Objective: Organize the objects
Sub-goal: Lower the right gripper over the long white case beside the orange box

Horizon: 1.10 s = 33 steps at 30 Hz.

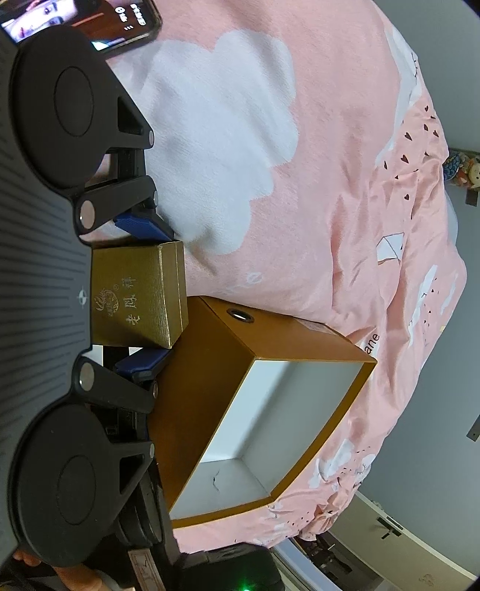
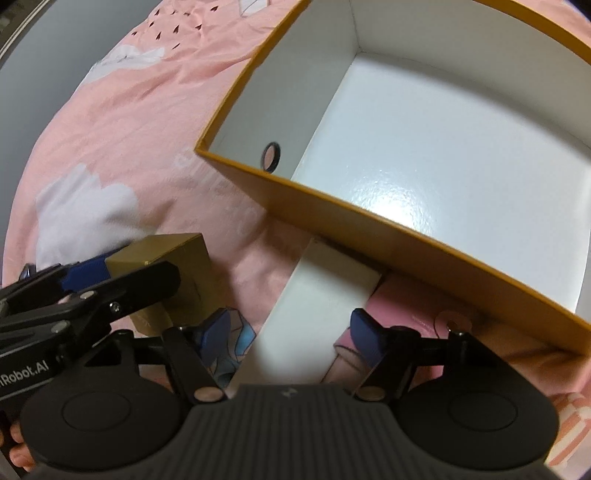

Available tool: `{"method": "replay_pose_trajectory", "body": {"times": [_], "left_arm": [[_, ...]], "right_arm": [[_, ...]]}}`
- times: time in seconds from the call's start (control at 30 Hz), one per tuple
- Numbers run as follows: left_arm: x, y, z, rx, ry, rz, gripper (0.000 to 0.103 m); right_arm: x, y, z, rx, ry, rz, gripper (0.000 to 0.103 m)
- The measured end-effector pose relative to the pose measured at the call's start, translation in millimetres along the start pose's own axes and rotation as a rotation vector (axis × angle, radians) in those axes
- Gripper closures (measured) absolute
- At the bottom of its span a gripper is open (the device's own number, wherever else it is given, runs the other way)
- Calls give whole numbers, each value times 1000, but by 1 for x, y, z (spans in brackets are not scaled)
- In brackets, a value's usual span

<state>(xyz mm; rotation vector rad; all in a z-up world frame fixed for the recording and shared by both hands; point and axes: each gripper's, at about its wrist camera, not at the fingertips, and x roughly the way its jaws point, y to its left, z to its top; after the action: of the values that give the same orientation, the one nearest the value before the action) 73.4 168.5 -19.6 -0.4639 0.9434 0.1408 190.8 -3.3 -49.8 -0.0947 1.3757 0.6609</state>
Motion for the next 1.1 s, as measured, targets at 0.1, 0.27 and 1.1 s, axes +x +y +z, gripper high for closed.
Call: {"method": "replay_pose_trajectory", "body": {"times": [0.1,0.27,1.1], "left_arm": [[-2,2,-1,-14,-2,1,32],[-5,7,-3,-36,-8,-14,33],[-9,16,-8,-59,-22,-36,33]], "right_arm": [[7,6,4,-33,16,-36,29],[27,5,19,-33,50,-149,27],[33,-6,16,67,27,51,88]]}}
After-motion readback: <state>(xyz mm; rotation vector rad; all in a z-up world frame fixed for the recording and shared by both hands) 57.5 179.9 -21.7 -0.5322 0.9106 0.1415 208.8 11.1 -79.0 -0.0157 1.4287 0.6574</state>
